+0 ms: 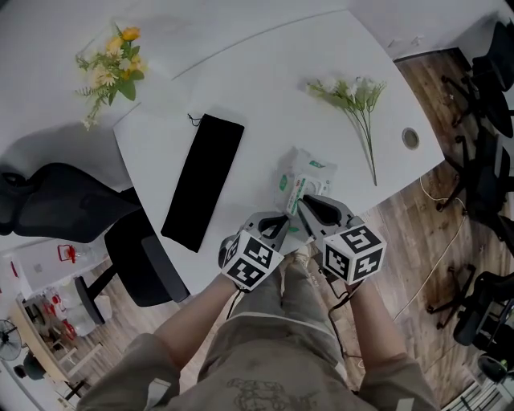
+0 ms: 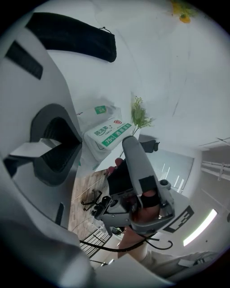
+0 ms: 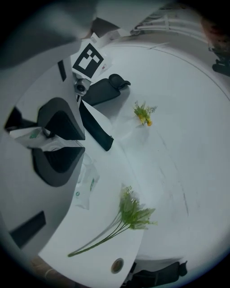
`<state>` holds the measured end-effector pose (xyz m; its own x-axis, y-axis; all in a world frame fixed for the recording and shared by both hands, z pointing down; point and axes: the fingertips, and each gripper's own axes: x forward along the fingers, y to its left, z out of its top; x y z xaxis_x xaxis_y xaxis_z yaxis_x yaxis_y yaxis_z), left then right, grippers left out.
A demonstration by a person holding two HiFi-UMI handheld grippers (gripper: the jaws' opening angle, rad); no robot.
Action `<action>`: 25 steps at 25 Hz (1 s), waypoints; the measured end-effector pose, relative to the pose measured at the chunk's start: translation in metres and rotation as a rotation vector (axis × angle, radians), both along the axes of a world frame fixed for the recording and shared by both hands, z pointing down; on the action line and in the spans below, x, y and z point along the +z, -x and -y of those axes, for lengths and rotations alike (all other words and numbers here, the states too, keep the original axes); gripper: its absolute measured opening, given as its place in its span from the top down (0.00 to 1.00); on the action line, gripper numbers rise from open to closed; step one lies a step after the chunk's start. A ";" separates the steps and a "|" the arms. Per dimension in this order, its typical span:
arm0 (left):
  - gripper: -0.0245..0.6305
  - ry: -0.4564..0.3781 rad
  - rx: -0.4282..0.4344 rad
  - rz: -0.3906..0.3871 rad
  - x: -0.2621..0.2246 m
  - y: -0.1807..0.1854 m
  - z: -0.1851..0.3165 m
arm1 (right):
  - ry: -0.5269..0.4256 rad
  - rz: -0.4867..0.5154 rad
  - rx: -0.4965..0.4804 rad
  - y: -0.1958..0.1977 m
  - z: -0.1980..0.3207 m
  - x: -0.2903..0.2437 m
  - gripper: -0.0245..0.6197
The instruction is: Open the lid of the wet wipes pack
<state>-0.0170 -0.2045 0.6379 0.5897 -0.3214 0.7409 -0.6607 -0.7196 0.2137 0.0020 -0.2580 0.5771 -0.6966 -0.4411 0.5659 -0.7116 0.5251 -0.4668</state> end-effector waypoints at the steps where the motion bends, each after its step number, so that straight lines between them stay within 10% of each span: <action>1: 0.94 -0.004 -0.002 -0.005 0.000 0.000 0.000 | -0.016 -0.017 -0.022 0.008 0.002 -0.002 0.86; 19: 0.94 -0.043 -0.044 -0.116 -0.004 0.001 0.000 | -0.053 -0.428 -0.376 0.063 0.011 0.055 0.88; 25: 0.94 -0.016 -0.077 -0.131 -0.003 0.002 0.000 | -0.051 -0.401 -0.354 0.061 0.011 0.053 0.88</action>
<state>-0.0190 -0.2043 0.6345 0.6542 -0.3806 0.6536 -0.6811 -0.6722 0.2902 -0.0589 -0.2688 0.6298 -0.5416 -0.2522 0.8020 -0.6043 0.7799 -0.1629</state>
